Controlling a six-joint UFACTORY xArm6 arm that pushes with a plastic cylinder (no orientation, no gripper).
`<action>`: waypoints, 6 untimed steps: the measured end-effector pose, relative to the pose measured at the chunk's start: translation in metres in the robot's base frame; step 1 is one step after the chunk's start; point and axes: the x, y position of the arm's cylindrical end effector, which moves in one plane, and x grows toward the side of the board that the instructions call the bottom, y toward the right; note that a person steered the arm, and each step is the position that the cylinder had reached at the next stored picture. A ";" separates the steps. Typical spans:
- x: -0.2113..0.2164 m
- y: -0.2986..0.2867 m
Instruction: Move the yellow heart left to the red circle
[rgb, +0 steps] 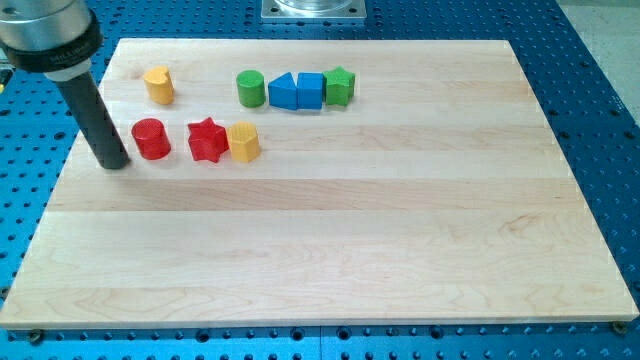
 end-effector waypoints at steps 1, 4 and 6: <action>-0.062 -0.007; -0.132 0.053; -0.096 0.043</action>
